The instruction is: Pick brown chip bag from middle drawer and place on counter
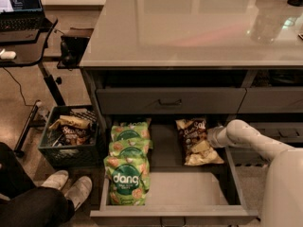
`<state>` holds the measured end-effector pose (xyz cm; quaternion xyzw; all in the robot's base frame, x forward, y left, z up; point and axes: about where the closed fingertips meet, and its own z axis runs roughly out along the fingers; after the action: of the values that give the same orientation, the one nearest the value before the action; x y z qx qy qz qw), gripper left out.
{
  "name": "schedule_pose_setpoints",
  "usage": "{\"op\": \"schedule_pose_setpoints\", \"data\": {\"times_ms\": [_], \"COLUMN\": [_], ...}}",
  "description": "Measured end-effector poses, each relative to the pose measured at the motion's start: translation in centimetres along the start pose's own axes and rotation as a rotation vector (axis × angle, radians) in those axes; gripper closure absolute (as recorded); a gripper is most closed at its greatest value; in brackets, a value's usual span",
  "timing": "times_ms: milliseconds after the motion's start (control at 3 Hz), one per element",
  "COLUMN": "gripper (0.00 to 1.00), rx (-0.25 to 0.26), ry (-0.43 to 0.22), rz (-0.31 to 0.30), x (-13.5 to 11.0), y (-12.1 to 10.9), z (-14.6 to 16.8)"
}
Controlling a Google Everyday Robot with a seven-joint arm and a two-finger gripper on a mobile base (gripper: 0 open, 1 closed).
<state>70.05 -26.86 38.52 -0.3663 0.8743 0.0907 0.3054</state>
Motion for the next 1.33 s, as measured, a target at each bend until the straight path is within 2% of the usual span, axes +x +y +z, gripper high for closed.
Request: {"op": "schedule_pose_setpoints", "data": {"times_ms": [1000,1333], "gripper": [1.00,1.00], "rx": [0.000,0.002], "ry": [0.000,-0.057], "rz": [-0.001,-0.076], "x": [-1.3,-2.5], "y": [-0.1,1.7], "z": [-1.8,-6.9]}}
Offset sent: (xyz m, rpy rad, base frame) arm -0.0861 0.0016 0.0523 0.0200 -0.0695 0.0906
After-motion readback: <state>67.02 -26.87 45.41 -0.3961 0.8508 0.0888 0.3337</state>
